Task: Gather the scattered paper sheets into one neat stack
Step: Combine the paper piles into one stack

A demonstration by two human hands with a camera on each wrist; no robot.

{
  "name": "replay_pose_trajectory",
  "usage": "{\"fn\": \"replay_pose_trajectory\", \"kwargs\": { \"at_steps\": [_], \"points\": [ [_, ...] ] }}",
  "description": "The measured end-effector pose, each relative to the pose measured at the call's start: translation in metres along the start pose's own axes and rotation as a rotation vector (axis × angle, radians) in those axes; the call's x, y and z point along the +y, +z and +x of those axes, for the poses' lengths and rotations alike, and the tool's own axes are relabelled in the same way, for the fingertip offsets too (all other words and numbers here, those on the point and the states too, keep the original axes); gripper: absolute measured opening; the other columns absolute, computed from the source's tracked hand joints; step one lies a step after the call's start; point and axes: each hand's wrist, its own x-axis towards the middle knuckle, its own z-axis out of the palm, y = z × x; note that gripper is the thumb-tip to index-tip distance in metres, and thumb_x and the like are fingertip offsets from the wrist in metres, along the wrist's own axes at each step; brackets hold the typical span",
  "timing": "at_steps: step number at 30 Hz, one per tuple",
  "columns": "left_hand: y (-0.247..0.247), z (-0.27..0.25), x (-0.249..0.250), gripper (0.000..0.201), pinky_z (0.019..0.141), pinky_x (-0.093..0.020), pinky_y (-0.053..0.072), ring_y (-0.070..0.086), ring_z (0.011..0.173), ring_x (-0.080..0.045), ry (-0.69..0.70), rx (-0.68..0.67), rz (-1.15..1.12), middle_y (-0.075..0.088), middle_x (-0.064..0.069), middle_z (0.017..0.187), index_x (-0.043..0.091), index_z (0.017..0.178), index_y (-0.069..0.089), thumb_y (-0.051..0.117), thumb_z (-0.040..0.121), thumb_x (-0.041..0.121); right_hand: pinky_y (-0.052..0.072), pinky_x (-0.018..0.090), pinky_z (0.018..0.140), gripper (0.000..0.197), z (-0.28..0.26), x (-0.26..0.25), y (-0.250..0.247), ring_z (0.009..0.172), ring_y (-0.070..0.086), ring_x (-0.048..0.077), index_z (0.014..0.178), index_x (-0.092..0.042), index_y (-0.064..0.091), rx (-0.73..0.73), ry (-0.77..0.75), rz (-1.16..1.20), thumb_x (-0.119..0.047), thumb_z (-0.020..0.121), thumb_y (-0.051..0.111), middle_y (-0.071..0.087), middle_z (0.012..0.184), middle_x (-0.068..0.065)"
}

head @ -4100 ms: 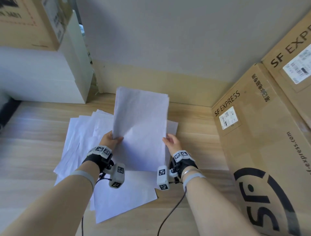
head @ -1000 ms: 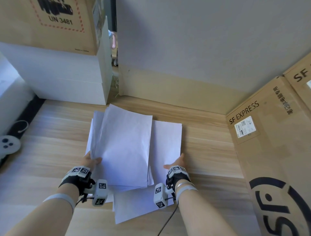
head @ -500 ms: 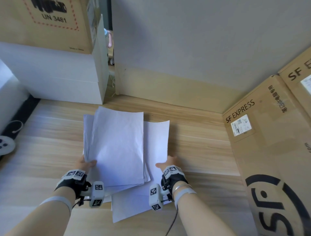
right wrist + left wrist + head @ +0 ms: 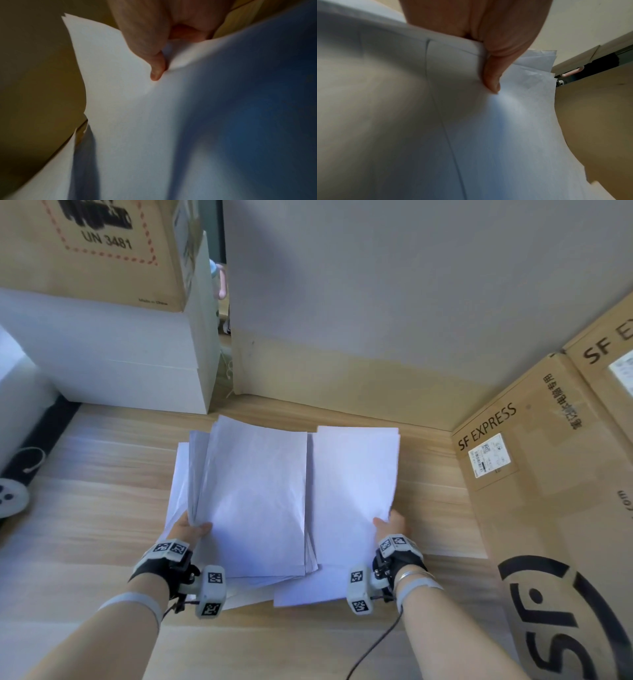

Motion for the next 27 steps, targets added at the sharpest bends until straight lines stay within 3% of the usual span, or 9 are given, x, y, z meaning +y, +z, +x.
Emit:
{"fn": "replay_pose_trajectory", "kwargs": {
  "at_steps": [2,6,10,12,18,22,24,26,27],
  "points": [
    [0.002,0.002,-0.001,0.046,0.093,-0.047,0.044,0.058,0.102,-0.041,0.001,0.001,0.017,0.056,-0.034,0.124,-0.004,0.131,0.046,0.056,0.086,-0.004,0.038,0.026,0.076,0.023,0.007,0.006,-0.015,0.083,0.053,0.024,0.106,0.006,0.061,0.094,0.008,0.058,-0.004,0.086,0.056,0.067,0.105,0.021],
    [0.002,0.0,0.001,0.046,0.093,-0.048,0.043,0.056,0.095,-0.036,-0.005,-0.005,0.016,0.055,-0.036,0.124,-0.004,0.131,0.046,0.055,0.086,-0.005,0.037,0.027,0.072,0.014,0.017,0.014,-0.043,0.077,0.05,0.025,0.091,0.007,0.059,0.25,0.01,0.159,-0.006,0.085,0.058,0.06,0.086,0.015],
    [0.0,-0.005,0.007,0.047,0.091,-0.042,0.041,0.054,0.1,-0.036,-0.022,-0.031,0.041,0.055,-0.031,0.126,-0.002,0.134,0.043,0.052,0.088,-0.005,0.041,0.031,0.07,0.023,0.02,0.012,-0.056,0.075,0.051,0.025,0.093,0.014,0.059,0.352,0.004,0.245,-0.007,0.085,0.059,0.066,0.098,0.029],
    [0.001,-0.005,0.01,0.049,0.092,-0.042,0.04,0.053,0.102,-0.034,-0.02,-0.04,0.037,0.056,-0.029,0.121,-0.005,0.135,0.041,0.05,0.087,-0.011,0.048,0.039,0.075,0.026,0.02,0.007,-0.057,0.079,0.058,0.032,0.097,0.015,0.058,0.371,0.004,0.296,-0.008,0.086,0.058,0.066,0.103,0.03],
    [0.005,-0.005,0.014,0.054,0.089,-0.045,0.043,0.047,0.093,-0.028,-0.031,-0.083,0.064,0.055,-0.024,0.105,-0.005,0.132,0.045,0.044,0.081,-0.022,0.046,0.037,0.091,0.029,0.006,-0.021,-0.025,0.107,0.061,0.034,0.112,0.009,0.059,0.24,-0.054,0.354,-0.007,0.087,0.057,0.064,0.117,0.023],
    [0.008,-0.004,0.016,0.05,0.067,-0.027,0.034,0.045,0.084,-0.026,-0.02,-0.082,0.145,0.052,-0.018,0.092,-0.003,0.129,0.047,0.042,0.081,-0.016,0.041,0.03,0.088,0.033,-0.016,-0.039,0.016,0.111,0.059,0.033,0.119,0.007,0.055,0.046,-0.1,0.306,-0.003,0.088,0.055,0.061,0.121,0.022],
    [0.01,-0.004,0.02,0.04,0.061,-0.027,0.034,0.047,0.08,-0.028,-0.024,-0.091,0.1,0.058,-0.025,0.097,-0.007,0.128,0.046,0.044,0.088,-0.005,0.04,0.027,0.087,0.036,-0.027,-0.041,0.038,0.108,0.058,0.028,0.124,0.004,0.052,-0.064,-0.092,0.219,-0.003,0.089,0.053,0.059,0.124,0.018],
    [0.01,-0.007,0.021,0.046,0.089,-0.036,0.042,0.052,0.11,-0.034,-0.052,-0.122,0.018,0.052,-0.023,0.129,-0.001,0.135,0.041,0.046,0.094,0.019,0.042,0.028,0.088,0.035,-0.033,-0.038,0.057,0.108,0.058,0.028,0.124,0.001,0.053,-0.154,-0.099,0.112,-0.005,0.09,0.051,0.06,0.127,0.017],
    [0.009,-0.009,0.022,0.054,0.102,-0.041,0.037,0.047,0.123,-0.035,-0.057,-0.152,0.019,0.048,-0.018,0.135,0.003,0.137,0.04,0.051,0.092,0.029,0.043,0.029,0.09,0.035,-0.037,-0.038,0.065,0.111,0.059,0.029,0.124,0.0,0.053,-0.191,-0.107,0.048,-0.005,0.09,0.05,0.06,0.127,0.017]
  ]
}}
